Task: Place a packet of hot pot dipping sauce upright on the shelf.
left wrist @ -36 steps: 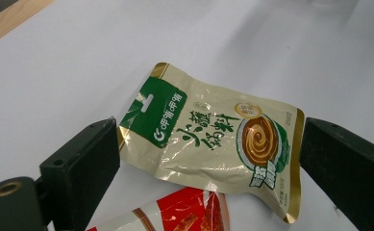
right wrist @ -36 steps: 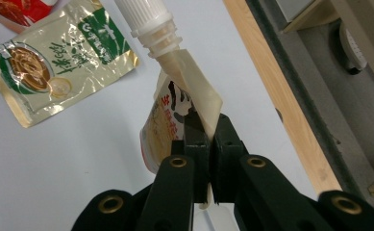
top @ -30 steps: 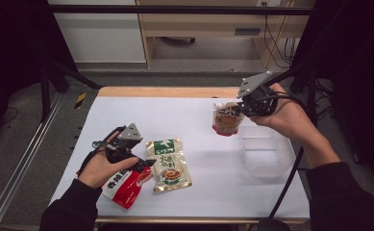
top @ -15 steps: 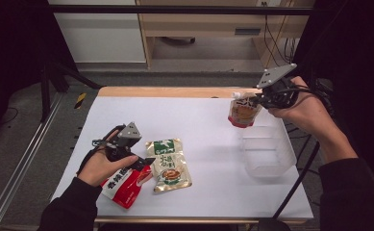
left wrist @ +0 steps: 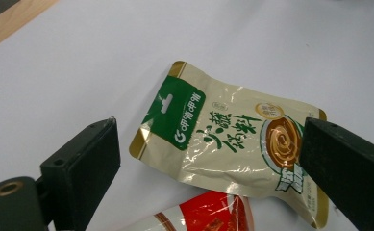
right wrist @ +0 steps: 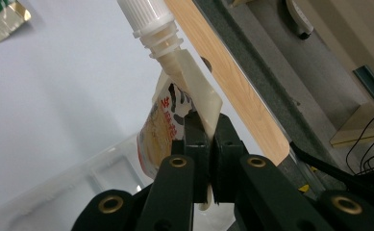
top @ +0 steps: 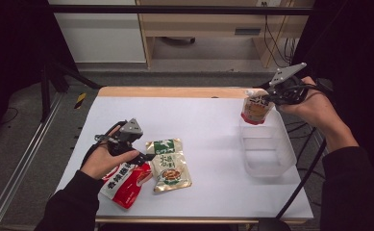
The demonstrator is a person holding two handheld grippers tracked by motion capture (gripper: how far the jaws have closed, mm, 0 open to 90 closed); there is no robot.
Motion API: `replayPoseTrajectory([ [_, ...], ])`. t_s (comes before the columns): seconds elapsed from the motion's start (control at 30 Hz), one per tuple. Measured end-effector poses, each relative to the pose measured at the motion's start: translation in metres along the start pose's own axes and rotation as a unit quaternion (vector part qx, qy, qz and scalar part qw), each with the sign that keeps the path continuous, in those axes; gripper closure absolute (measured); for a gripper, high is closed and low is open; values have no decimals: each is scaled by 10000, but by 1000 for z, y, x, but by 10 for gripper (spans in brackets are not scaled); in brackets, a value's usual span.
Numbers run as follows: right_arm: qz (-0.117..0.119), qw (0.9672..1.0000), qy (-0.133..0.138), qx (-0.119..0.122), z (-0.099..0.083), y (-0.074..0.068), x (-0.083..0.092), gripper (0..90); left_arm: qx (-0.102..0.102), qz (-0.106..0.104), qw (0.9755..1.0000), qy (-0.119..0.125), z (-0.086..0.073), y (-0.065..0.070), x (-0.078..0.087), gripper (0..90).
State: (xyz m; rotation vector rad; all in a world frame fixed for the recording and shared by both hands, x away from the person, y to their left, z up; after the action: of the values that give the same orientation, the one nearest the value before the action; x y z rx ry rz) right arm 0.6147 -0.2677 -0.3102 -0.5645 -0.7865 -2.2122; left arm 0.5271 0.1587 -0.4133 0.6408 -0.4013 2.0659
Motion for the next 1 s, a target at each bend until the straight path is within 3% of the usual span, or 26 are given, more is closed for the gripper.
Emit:
replayPoseTrajectory([
  [0.43,202,9995,-231,-18,-32,29,-23,878,278,56,9996,68,-7,-16,-4,73],
  [0.8,409,9987,-302,-52,-41,26,-41,876,359,121,9993,45,-13,-25,-1,74],
  [1.0,519,9979,-371,-127,-49,17,-51,875,377,161,9992,-16,-15,-27,0,75],
])
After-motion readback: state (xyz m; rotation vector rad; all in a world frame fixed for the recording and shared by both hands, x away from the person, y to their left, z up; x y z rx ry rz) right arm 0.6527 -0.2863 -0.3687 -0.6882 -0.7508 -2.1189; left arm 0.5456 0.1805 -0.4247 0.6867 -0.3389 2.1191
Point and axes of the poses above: each handheld gripper's, and its own axes: x roughly backward along the jaws, z roughly out of its top, y roughly to its right, the point moved 6 cm from there along -x, roughly forward along the jaws, and after that the axes turned 11 degrees about y, right-handed, at the moved point
